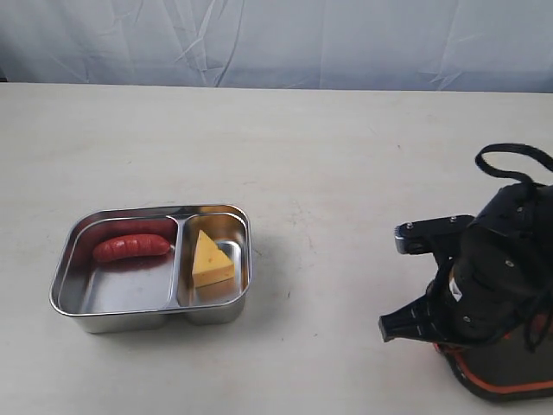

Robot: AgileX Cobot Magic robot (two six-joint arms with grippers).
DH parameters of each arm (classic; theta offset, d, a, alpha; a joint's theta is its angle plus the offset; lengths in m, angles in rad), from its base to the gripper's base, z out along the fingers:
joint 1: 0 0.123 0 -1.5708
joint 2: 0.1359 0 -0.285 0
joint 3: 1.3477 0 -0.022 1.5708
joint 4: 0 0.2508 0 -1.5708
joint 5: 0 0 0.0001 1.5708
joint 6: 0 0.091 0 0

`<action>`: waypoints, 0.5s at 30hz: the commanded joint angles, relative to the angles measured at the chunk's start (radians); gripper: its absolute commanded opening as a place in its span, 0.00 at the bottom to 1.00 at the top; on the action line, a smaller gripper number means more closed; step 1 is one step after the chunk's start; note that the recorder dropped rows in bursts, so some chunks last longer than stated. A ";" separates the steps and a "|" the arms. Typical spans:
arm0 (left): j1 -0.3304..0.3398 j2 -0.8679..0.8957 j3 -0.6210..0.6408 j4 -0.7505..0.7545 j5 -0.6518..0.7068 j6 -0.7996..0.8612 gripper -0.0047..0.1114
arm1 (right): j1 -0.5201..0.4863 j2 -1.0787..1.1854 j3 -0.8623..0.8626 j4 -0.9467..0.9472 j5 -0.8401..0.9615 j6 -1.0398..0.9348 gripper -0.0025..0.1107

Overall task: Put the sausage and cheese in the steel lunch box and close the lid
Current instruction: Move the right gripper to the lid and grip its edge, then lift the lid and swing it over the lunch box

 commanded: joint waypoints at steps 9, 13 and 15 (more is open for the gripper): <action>0.001 -0.005 0.003 0.003 -0.007 0.003 0.04 | 0.146 -0.471 -0.001 0.103 0.020 -0.006 0.02; 0.001 -0.005 0.003 0.003 -0.007 0.003 0.04 | 0.204 -0.593 -0.001 0.148 0.016 -0.006 0.02; 0.001 -0.005 0.003 0.003 -0.014 0.002 0.04 | 0.225 -0.648 -0.001 0.169 -0.003 -0.006 0.02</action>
